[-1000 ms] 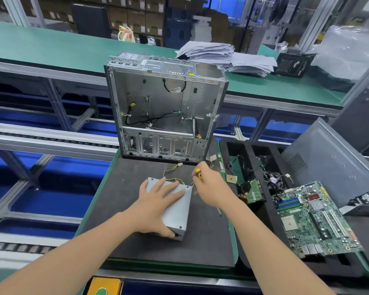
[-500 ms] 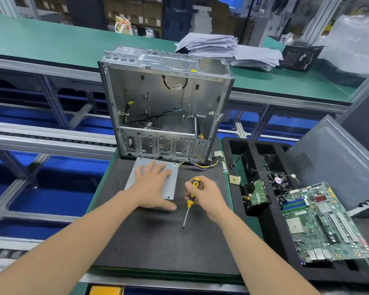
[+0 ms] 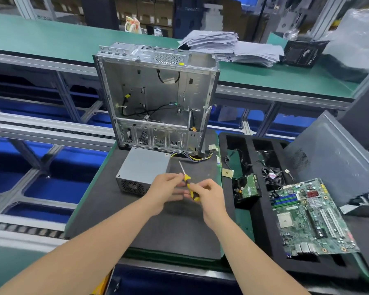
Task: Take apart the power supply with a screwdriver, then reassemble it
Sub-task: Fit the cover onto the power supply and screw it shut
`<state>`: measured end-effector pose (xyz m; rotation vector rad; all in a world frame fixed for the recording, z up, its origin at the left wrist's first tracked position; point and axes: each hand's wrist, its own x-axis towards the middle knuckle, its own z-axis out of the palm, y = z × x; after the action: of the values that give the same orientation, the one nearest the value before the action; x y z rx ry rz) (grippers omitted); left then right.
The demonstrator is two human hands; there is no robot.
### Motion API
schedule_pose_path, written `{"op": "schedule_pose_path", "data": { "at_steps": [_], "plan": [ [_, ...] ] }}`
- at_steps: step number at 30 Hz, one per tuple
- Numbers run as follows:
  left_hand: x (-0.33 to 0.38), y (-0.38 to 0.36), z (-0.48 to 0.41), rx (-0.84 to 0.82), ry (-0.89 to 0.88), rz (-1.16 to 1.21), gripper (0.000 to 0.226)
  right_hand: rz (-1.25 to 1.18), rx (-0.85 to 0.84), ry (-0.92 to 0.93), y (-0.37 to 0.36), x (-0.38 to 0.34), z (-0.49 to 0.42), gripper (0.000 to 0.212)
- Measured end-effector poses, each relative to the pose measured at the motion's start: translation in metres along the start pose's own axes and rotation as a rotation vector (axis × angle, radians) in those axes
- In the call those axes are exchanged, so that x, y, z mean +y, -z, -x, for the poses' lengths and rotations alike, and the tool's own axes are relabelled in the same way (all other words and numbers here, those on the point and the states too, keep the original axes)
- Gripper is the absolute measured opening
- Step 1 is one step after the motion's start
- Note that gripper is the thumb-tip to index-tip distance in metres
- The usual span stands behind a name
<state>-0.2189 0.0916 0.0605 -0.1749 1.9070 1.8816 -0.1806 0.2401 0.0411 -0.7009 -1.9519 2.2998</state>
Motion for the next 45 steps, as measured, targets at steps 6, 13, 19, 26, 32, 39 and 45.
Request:
{"op": "schedule_pose_path", "data": {
  "at_steps": [6, 13, 19, 26, 32, 39, 45],
  "plan": [
    [-0.019, 0.048, 0.051, 0.328, -0.082, -0.208, 0.011, -0.020, -0.279, -0.127, -0.055, 0.016, 0.041, 0.034],
    [-0.076, 0.157, 0.153, 0.639, 0.001, -0.404, 0.015, 0.062, -0.518, -0.312, -0.163, 0.079, 0.132, 0.037],
    [-0.152, 0.246, 0.239, 0.796, 0.189, -0.337, 0.009, 0.153, -0.687, -0.453, -0.244, 0.153, 0.213, 0.039],
    [-0.230, 0.315, 0.296, 0.799, 0.296, -0.414, 0.007, 0.387, -0.711, -0.583, -0.308, 0.229, 0.279, 0.015],
    [-0.259, 0.334, 0.296, 0.752, 0.353, -0.418, 0.005, 0.521, -0.616, -0.562, -0.326, 0.257, 0.294, 0.026],
    [-0.257, 0.343, 0.279, 0.658, 0.435, -0.573, 0.011, 0.537, -0.569, -0.577, -0.323, 0.261, 0.282, 0.028],
    [-0.222, 0.325, 0.235, 0.553, 0.226, -0.695, 0.017, 0.568, -0.353, -0.492, -0.289, 0.240, 0.245, 0.013]
  ]
}}
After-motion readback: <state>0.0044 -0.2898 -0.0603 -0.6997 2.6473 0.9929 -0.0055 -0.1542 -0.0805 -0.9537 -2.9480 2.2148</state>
